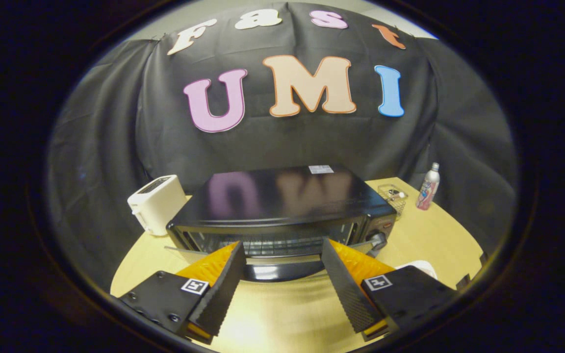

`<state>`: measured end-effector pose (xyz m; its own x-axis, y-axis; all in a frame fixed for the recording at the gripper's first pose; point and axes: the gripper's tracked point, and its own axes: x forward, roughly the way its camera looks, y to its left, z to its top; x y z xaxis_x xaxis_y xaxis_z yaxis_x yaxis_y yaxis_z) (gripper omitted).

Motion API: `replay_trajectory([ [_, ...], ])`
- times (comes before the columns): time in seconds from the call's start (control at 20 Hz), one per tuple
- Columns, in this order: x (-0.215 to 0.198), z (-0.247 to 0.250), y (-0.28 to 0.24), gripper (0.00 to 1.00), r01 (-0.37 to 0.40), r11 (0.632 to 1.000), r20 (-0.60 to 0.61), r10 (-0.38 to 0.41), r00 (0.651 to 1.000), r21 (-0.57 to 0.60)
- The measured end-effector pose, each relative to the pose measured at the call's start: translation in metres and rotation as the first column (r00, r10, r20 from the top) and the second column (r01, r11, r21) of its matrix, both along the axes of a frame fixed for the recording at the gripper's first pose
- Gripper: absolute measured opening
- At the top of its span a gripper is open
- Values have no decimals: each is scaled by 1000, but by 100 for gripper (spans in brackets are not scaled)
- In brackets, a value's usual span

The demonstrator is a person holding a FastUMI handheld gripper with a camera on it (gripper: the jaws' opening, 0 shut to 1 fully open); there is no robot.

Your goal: Open the toaster oven, put the food inside, and close the toaster oven door.

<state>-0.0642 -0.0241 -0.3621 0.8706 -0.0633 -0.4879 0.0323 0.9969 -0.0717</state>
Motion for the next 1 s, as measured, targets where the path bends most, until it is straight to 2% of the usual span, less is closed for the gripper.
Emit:
replay_trajectory([
  [0.45, -67, -32, -9, 99, 14, 999, -95, -17, 995, -28],
  [1.0, -111, -72, -16, 99, 23, 998, -225, -35, 974, -57],
])
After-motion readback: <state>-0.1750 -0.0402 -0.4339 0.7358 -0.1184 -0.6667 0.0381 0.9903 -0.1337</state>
